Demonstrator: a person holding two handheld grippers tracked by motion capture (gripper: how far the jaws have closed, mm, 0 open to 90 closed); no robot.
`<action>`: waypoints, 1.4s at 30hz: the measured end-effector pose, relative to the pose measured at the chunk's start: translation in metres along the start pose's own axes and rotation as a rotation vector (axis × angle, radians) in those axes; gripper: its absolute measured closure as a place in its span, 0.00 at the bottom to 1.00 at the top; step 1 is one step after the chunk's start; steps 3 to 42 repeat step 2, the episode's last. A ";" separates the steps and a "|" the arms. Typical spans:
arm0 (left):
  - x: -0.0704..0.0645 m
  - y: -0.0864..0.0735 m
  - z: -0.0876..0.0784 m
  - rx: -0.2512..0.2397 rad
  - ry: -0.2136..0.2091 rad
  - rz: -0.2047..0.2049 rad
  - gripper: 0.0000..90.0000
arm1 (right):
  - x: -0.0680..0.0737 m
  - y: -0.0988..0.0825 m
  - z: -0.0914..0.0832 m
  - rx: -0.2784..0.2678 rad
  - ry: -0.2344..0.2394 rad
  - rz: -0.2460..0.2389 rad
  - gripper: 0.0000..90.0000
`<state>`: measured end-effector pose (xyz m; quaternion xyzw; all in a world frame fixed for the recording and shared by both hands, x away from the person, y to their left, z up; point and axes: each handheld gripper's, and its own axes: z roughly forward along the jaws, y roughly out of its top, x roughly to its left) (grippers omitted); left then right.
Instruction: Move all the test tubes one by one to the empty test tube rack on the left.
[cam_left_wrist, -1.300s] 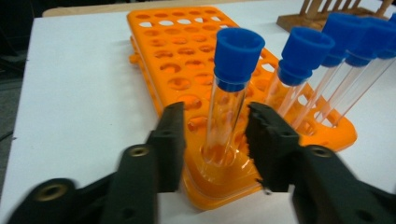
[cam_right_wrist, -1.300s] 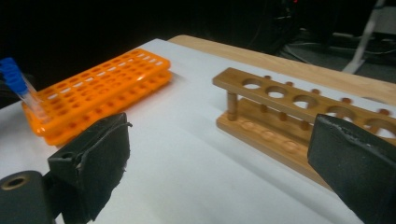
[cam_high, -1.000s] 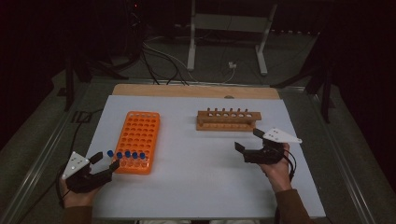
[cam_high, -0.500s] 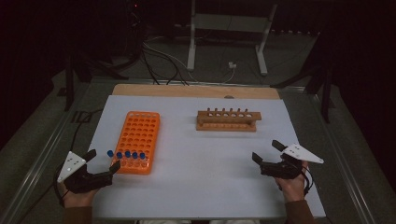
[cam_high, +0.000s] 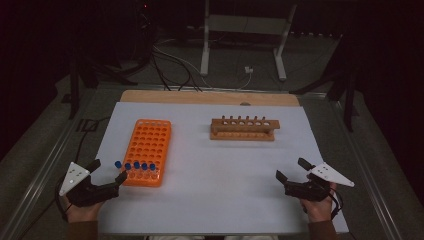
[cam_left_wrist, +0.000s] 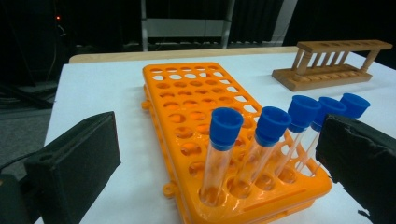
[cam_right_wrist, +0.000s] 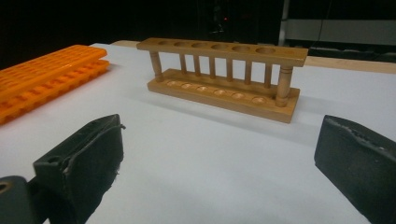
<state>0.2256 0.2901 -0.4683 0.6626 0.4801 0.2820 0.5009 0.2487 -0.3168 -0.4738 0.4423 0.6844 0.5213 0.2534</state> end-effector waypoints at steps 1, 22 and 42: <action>0.000 0.000 0.000 0.000 0.002 0.001 0.00 | 0.000 0.000 0.000 -0.005 0.001 0.002 0.02; 0.001 0.000 0.000 0.000 0.002 0.002 0.00 | 0.001 0.001 0.000 -0.006 -0.003 0.001 0.02; 0.001 0.000 0.000 0.000 0.002 0.002 0.00 | 0.001 0.001 0.000 -0.006 -0.003 0.001 0.02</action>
